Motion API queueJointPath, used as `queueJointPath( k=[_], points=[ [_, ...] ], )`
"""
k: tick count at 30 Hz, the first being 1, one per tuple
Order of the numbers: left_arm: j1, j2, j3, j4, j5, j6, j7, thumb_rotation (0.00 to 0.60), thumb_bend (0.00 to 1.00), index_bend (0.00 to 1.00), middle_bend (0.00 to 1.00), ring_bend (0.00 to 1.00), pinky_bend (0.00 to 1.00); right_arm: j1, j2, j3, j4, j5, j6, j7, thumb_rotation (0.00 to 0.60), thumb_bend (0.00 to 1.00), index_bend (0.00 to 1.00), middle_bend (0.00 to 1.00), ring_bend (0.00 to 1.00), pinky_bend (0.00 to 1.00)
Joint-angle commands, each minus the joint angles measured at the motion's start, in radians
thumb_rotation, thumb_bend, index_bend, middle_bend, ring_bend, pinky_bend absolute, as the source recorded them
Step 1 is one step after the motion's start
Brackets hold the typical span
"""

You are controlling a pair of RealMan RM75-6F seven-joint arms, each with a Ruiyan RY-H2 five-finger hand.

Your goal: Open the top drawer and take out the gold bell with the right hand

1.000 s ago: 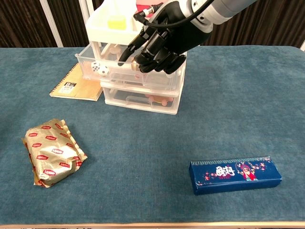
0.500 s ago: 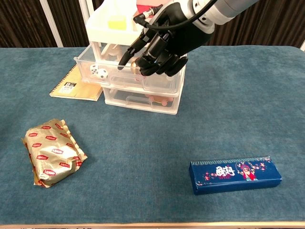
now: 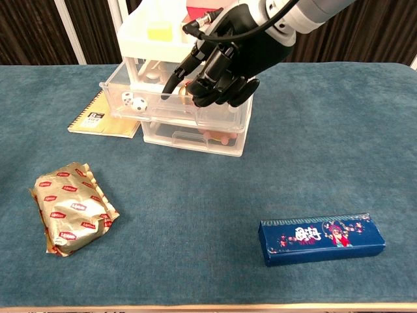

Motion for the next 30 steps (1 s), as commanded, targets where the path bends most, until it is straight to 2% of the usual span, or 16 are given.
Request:
queueJointPath(
  k=[1,30],
  points=[
    [0.000,0.000,0.000,0.000,0.000,0.000,0.000,0.600,0.26,0.12,0.00,0.01,0.00,0.002,0.001,-0.003,0.002,-0.008,-0.007,0.007,0.600,0.71,0.17,0.81,0.92,0.94],
    [-0.001,0.001,0.000,-0.001,-0.002,-0.002,0.000,0.600,0.26,0.12,0.00,0.01,0.00,0.026,0.026,-0.009,0.006,-0.085,-0.072,0.082,0.600,0.71,0.17,0.81,0.92,0.94]
  ],
)
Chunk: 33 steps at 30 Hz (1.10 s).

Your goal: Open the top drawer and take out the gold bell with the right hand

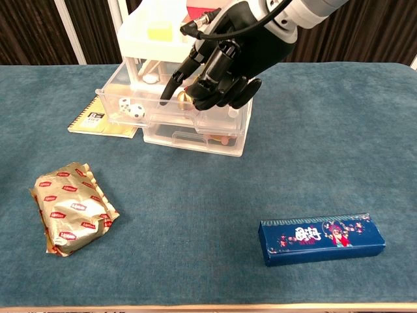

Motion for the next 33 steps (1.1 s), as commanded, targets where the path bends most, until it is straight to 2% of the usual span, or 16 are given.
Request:
queueJointPath(
  k=[1,33],
  points=[
    [0.000,0.000,0.000,0.000,0.000,0.000,0.000,0.600,0.26,0.12,0.00,0.01,0.00,0.001,0.002,0.001,-0.001,-0.007,-0.003,0.008,0.600,0.71,0.17,0.81,0.92,0.94],
    [0.000,-0.001,-0.001,0.001,0.003,0.003,-0.003,0.600,0.26,0.12,0.00,0.01,0.00,0.023,0.013,0.002,-0.002,-0.085,-0.051,0.082,0.600,0.71,0.17,0.81,0.92,0.94]
  ],
)
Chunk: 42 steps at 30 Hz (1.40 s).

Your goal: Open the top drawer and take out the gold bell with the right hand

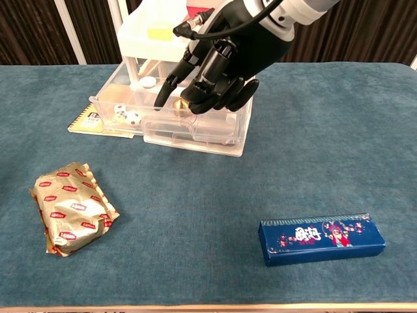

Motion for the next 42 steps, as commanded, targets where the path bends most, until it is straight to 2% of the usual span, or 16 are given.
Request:
queueJointPath(
  k=[1,21,28,31,35,42],
  points=[
    [0.000,0.000,0.000,0.000,0.000,0.000,0.000,0.600,0.26,0.12,0.00,0.01,0.00,0.002,0.001,-0.001,-0.001,-0.005,-0.003,0.005,0.600,0.71,0.17,0.81,0.92,0.94],
    [0.000,0.000,0.000,0.000,0.002,0.000,-0.002,0.600,0.26,0.12,0.00,0.01,0.00,0.011,0.004,0.003,-0.004,-0.042,-0.021,0.040,0.600,0.71,0.17,0.81,0.92,0.94],
    [0.000,0.001,-0.001,0.000,0.000,0.001,-0.005,0.600,0.26,0.12,0.00,0.01,0.00,0.008,0.024,0.001,-0.011,-0.046,0.013,0.054,0.600,0.70,0.17,0.79,0.91,0.94],
    [0.000,0.000,0.000,0.000,0.001,0.000,-0.003,0.600,0.26,0.12,0.00,0.01,0.00,-0.002,0.048,0.002,-0.023,-0.046,0.037,0.058,0.600,0.62,0.17,0.79,0.91,0.94],
    [-0.001,0.000,-0.001,0.000,-0.002,-0.001,-0.003,0.600,0.26,0.12,0.00,0.01,0.00,-0.016,0.077,-0.004,-0.034,-0.049,0.081,0.053,0.600,0.44,0.17,0.77,0.90,0.94],
    [-0.004,0.000,-0.002,-0.001,-0.005,-0.007,-0.003,0.600,0.26,0.12,0.00,0.01,0.00,-0.039,0.109,-0.038,-0.066,-0.067,0.228,-0.012,0.600,0.33,0.20,0.77,0.90,0.94]
  ],
)
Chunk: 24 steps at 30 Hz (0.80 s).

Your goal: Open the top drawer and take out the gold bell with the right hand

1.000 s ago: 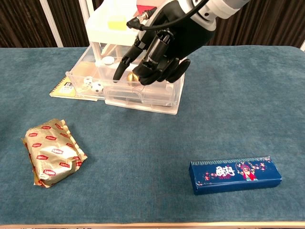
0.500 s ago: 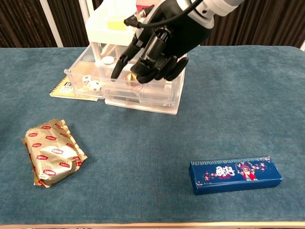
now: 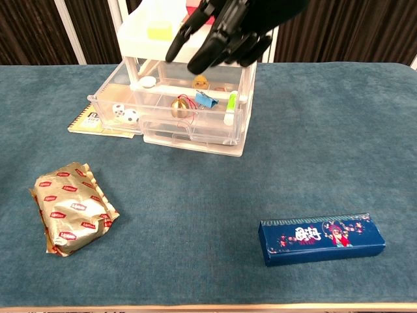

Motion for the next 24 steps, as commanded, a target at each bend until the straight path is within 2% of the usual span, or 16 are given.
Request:
queueJointPath(
  k=[1,6,11,14,19,24],
  points=[
    [-0.001,0.000,0.000,-0.001,0.000,-0.001,0.001,0.600,0.26,0.12,0.00,0.01,0.00,-0.010,0.014,-0.029,-0.019,-0.010,0.096,-0.057,0.600,0.32,0.20,0.77,0.90,0.94],
    [-0.001,0.000,0.000,-0.002,-0.002,-0.002,0.002,0.600,0.26,0.12,0.00,0.01,0.00,-0.016,-0.012,-0.062,-0.036,-0.012,0.277,-0.172,0.600,0.24,0.22,0.80,0.93,0.96],
    [-0.001,0.001,0.001,-0.003,-0.001,-0.003,0.003,0.600,0.26,0.12,0.00,0.01,0.00,-0.044,-0.082,-0.077,-0.062,-0.018,0.484,-0.322,0.600,0.20,0.26,0.83,0.96,0.98],
    [-0.001,0.001,0.002,-0.004,0.000,-0.003,0.003,0.600,0.26,0.12,0.00,0.01,0.00,-0.040,-0.102,-0.077,-0.072,0.020,0.516,-0.390,0.600,0.20,0.26,0.85,0.98,1.00],
    [-0.001,0.002,0.001,-0.004,-0.001,-0.005,0.000,0.600,0.26,0.12,0.00,0.01,0.00,-0.011,-0.111,-0.056,-0.075,0.083,0.486,-0.457,0.600,0.20,0.27,0.85,0.98,1.00],
    [-0.003,0.003,0.001,-0.003,-0.005,-0.010,-0.007,0.600,0.26,0.12,0.00,0.01,0.01,-0.031,-0.141,-0.029,-0.065,0.019,0.513,-0.501,0.600,0.20,0.29,0.85,0.98,1.00]
  ],
)
